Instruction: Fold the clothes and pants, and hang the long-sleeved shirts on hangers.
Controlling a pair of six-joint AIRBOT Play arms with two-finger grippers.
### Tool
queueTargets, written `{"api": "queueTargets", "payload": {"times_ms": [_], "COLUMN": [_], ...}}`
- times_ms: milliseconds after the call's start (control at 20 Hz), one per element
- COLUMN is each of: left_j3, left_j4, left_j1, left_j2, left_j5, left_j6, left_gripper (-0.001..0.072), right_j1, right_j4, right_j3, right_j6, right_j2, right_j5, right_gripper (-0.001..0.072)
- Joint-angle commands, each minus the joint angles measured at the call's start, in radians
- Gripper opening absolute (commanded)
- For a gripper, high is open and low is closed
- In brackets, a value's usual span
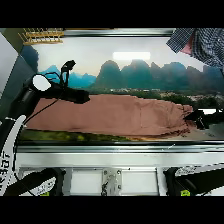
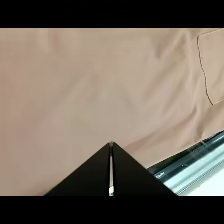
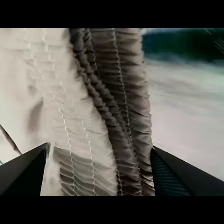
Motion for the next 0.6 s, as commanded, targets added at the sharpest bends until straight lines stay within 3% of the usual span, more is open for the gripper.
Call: {"api": "queueTargets", "payload": {"times_ms": [0,250,300,350,450,550], "left_j3": [-0.004,-0.004,-0.004,-0.004,-0.004,-0.004], "left_j4": [0.000,0.000,0.000,0.000,0.000,0.000], "left_j1": [-0.015,-0.015,-0.015,-0.015,-0.015,-0.015], "left_j2": [0.001,0.001,0.001,0.001,0.001,0.001], "left_j5": [0.013,0.016,0.017,0.019,0.024,0.025], "left_j6": [0.000,0.000,0.000,0.000,0.000,0.000], "left_gripper": [0.0005,0.0005,0.0005,0.0005,0.0005,0.0005], "right_j1": [0.031,0.053,0.053,0.053,0.053,0.053], "right_j4": [0.015,0.019,0.019,0.019,0.019,0.019], "right_j3": [-0.034,-0.072,-0.072,-0.072,-0.072,-0.072], "right_j6": [-0.002,0.001,0.000,-0.003,-0.003,-0.004], "right_j2": [-0.005,-0.005,-0.005,-0.005,-0.005,-0.004], "right_j5": [0.001,0.016,0.024,0.027,0.028,0.027], "right_gripper": [0.0720,0.0708,0.0641,0.0491,0.0441,0.0139]}}
